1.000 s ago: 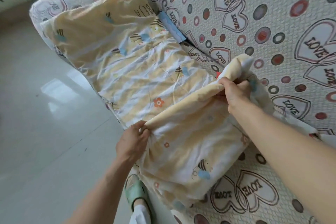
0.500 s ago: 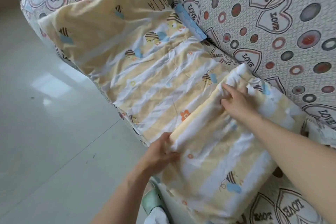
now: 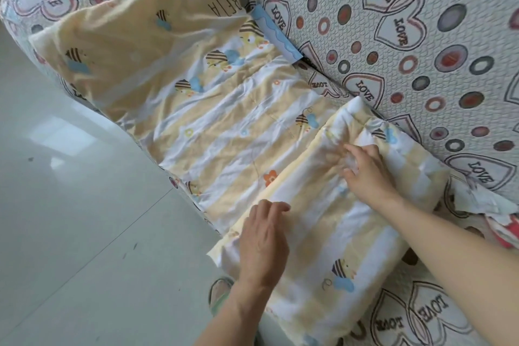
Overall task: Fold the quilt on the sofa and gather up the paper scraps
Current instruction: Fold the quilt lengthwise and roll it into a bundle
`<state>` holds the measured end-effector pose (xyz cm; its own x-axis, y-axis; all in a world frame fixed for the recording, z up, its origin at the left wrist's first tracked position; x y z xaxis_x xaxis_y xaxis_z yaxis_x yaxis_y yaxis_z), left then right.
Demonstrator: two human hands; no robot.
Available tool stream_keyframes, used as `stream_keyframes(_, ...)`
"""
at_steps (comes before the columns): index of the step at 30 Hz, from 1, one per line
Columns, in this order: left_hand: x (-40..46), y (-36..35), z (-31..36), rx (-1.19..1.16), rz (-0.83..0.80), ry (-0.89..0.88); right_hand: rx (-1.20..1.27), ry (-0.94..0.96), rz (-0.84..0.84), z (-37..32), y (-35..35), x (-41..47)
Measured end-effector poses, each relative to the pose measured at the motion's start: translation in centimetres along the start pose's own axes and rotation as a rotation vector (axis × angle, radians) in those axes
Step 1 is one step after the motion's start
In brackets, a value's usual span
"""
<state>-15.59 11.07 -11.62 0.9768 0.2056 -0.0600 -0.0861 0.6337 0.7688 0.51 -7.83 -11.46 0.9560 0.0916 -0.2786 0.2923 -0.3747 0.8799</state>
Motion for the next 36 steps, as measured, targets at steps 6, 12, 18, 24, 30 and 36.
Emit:
stream_keyframes(6, -0.7, -4.8, 5.4, -0.033, -0.175, -0.007, -0.06, 0.013, -0.006, 3.7, 0.8, -2.5)
stream_keyframes(12, -5.5, -9.4, 11.0, 0.053, -0.333, -0.054, 0.051, -0.206, 0.27, 9.0, 2.0, -6.2)
stream_keyframes(18, -9.4, -12.4, 9.8, 0.368, -0.351, 0.103, 0.765, -0.826, 0.181, 12.9, 0.4, -8.3)
stream_keyframes(24, -8.4, -11.4, 7.7, 0.435, -0.324, 0.099, 1.095, -0.838, 0.033, 12.4, 0.0, -7.7)
stream_keyframes(30, -3.6, -2.3, 7.5, 0.047, -0.27, 0.097, 1.017, -0.716, 0.364, 8.5, 2.2, -7.6)
stream_keyframes(36, 0.0, 4.8, 3.9, -0.001, -0.095, 0.218, 0.753, -0.038, 0.447, 0.0, 5.8, -6.5)
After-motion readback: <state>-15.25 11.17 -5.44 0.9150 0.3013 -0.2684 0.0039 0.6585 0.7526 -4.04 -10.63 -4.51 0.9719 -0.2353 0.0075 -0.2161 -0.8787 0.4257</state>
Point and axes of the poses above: each hand's wrist, its own x-axis towards the middle knuckle, its own y-axis out of the back of the hand, z = x × y, the point moved 2 cm from there along x, towards the middle knuckle
